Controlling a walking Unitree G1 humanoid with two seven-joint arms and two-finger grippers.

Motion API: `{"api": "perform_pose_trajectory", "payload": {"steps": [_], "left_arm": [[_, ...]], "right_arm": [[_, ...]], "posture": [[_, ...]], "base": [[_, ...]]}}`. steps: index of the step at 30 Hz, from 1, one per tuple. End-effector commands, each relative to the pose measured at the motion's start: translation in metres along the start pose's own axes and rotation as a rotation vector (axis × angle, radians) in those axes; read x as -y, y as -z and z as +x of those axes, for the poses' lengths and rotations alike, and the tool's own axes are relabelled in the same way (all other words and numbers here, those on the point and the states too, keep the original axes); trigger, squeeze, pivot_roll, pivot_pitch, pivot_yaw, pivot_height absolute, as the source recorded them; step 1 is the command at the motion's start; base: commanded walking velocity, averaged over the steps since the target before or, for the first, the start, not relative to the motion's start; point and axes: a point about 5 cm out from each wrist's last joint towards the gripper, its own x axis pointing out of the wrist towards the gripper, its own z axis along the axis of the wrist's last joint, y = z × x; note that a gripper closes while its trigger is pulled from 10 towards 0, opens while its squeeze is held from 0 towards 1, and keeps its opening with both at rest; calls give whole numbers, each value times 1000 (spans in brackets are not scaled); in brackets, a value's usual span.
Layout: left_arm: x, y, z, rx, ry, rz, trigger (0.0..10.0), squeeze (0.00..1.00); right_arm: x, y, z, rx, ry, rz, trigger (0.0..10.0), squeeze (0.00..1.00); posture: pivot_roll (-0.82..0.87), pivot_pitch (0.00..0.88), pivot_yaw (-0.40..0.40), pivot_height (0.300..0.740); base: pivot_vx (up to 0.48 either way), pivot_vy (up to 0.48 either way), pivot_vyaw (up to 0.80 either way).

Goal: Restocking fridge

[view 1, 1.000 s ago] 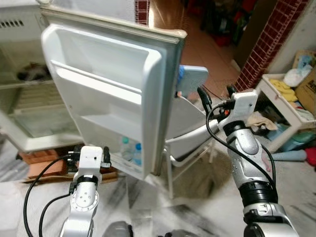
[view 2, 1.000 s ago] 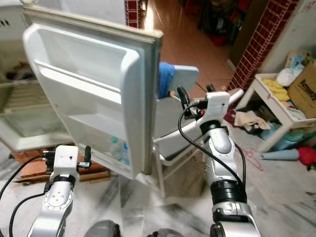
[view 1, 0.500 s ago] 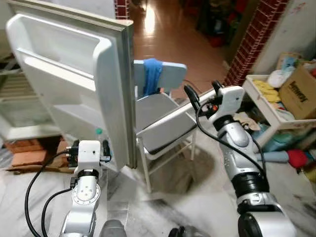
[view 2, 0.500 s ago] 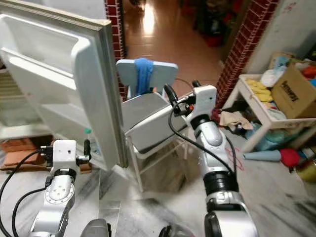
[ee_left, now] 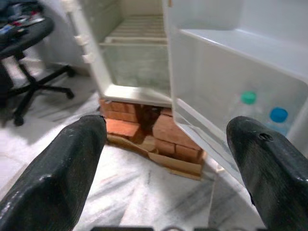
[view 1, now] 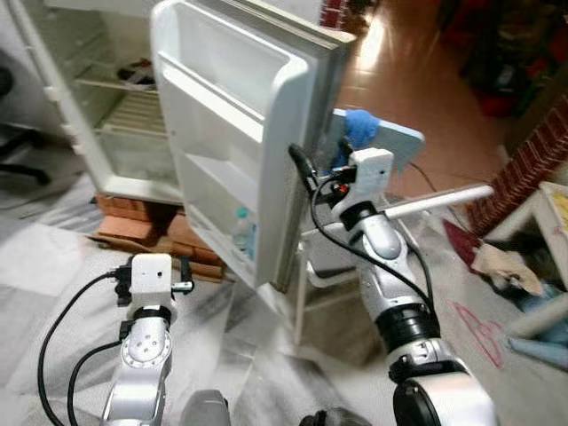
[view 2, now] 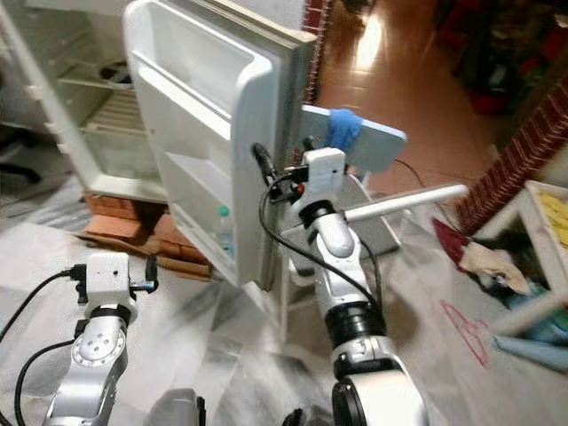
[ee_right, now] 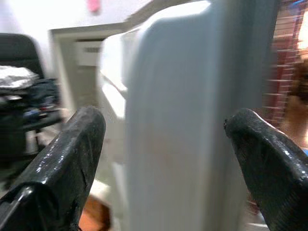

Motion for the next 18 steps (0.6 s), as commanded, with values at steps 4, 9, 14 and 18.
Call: {"api": "perform_pose_trajectory", "payload": {"steps": [4, 9, 14, 18], "left_arm": [[-3, 1, -2, -6, -41, 1, 10000, 0], [-9, 1, -4, -2, -52, 1, 10000, 0], [-11, 3, -5, -11, -62, 10, 10000, 0], [-11, 2, -5, -9, -65, 8, 10000, 0]], "right_arm": [[6, 3, 0, -30, 37, -6, 10000, 0], [17, 5, 2, -50, 144, -49, 10000, 0], [26, 5, 4, -57, 243, -61, 10000, 0], [24, -1, 13, -35, 255, -37, 10000, 0]], "posture": [[165, 20, -74, 740], [177, 19, -80, 740], [187, 19, -84, 740], [190, 21, -84, 740]], "base": [[0, 0, 630], [0, 0, 85], [0, 0, 0], [0, 0, 0]]}}
